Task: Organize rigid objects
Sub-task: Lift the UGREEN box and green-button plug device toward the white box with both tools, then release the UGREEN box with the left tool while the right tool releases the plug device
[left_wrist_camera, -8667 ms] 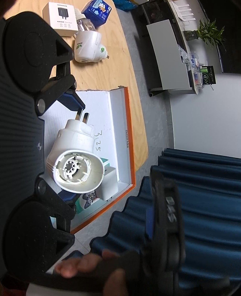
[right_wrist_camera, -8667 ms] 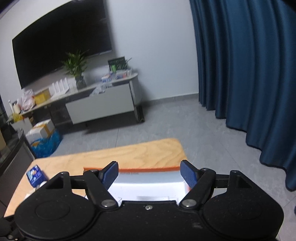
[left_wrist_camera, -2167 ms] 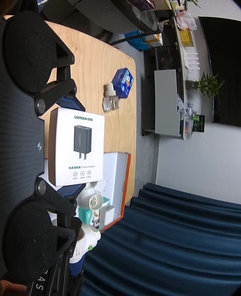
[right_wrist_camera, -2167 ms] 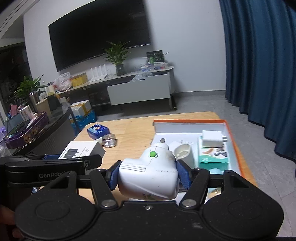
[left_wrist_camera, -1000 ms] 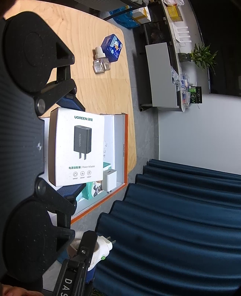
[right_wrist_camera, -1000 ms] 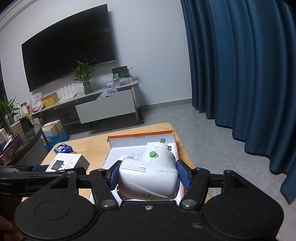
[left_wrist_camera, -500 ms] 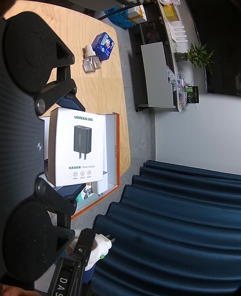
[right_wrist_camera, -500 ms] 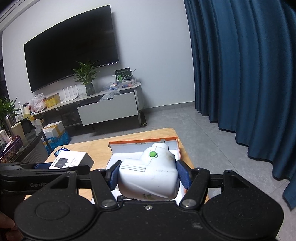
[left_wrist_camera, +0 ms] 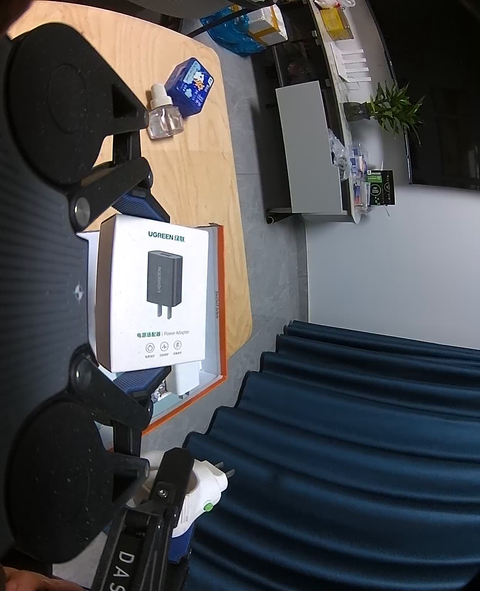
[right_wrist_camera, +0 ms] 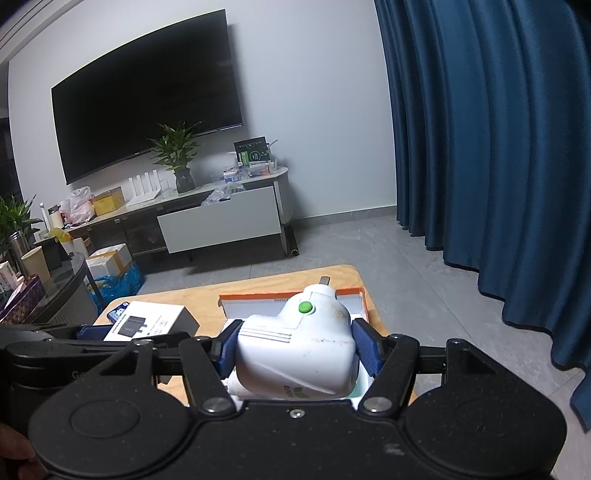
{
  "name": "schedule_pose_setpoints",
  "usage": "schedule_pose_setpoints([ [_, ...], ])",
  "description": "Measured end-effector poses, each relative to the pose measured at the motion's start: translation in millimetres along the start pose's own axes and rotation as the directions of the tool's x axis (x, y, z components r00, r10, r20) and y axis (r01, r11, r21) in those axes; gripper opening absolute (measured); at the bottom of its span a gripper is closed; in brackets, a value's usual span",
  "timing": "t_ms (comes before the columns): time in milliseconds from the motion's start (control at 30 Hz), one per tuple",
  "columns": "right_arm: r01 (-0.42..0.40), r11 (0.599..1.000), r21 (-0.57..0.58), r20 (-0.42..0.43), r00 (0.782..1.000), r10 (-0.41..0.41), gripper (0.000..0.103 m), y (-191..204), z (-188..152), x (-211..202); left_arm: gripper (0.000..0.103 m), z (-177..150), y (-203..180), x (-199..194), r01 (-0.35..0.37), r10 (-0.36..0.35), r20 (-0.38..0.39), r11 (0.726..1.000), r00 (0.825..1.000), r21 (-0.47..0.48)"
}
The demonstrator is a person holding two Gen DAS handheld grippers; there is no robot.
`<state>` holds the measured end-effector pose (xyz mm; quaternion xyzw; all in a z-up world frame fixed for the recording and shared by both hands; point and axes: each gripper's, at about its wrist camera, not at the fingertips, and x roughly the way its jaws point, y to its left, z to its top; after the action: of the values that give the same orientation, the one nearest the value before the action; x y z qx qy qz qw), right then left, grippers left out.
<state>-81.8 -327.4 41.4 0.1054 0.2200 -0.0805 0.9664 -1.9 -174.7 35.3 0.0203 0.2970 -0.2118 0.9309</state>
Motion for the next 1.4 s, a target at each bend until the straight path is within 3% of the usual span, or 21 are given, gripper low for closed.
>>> schedule_pose_setpoints([
  [667,-0.002,1.0,0.009,0.0,1.0,0.002,0.076,-1.5,15.0,20.2,0.079,16.1,4.6,26.1,-0.012,0.012,-0.009,1.0,1.0,-0.005],
  [1067,0.009,0.999,0.04,-0.069,0.998,-0.006,0.07,-7.4,25.8,73.7,0.079,21.8,12.0,44.4,-0.02,0.02,-0.027,1.0,0.999,-0.018],
  [1400,0.024,0.997,0.067,-0.065,0.998,-0.02,0.07,-14.6,39.0,108.0,0.079,25.4,19.8,65.4,-0.03,0.028,-0.066,0.999,0.997,-0.03],
])
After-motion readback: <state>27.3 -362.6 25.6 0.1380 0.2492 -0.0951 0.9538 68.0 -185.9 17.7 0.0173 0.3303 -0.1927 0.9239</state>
